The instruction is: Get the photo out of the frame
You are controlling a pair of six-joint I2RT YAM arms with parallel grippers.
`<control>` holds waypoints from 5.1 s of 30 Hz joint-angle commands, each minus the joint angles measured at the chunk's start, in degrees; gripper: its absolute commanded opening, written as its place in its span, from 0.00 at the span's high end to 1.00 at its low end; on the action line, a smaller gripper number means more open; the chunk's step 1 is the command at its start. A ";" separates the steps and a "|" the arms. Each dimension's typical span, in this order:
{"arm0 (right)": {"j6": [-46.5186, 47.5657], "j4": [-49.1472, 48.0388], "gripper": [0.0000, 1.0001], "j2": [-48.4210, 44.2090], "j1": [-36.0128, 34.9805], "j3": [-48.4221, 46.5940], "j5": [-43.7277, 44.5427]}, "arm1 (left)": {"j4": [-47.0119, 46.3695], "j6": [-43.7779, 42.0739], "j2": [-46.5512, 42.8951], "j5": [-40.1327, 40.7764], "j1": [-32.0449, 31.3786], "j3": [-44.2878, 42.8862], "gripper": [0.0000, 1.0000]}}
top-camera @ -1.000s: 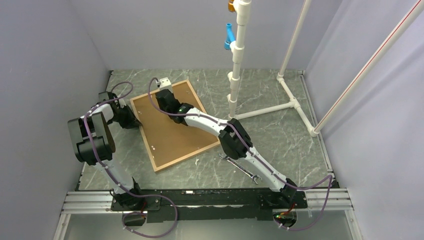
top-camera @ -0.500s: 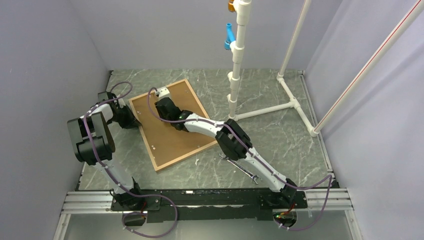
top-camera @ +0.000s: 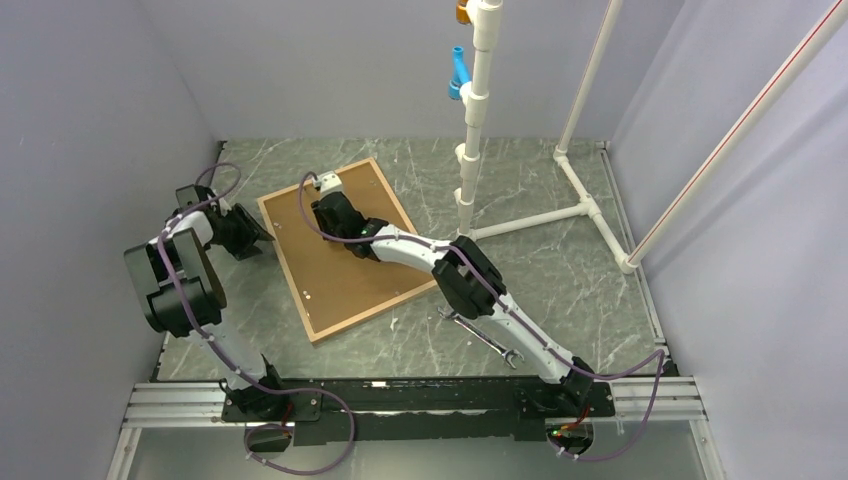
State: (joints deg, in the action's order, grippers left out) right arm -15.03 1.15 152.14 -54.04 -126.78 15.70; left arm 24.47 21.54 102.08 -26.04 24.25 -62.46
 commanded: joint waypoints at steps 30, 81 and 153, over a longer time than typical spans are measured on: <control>23.51 -1.66 1.00 2.60 -1.29 -7.49 -17.76 | -0.04 1.42 15.72 -1.03 -2.72 -16.41 0.50; 0.65 9.46 1.00 -72.22 -2.38 68.18 1.09 | 6.00 -11.85 -1.33 12.84 -8.96 -12.08 0.48; -3.97 -12.71 1.00 -92.08 -5.54 89.82 -4.39 | 2.18 14.27 -64.61 13.80 -17.96 37.48 0.38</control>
State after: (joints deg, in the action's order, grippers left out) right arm -18.26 -7.86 61.04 -59.18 -36.67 7.90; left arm 27.35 43.92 42.39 -2.92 7.64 -23.51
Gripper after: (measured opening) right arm 0.361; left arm 0.596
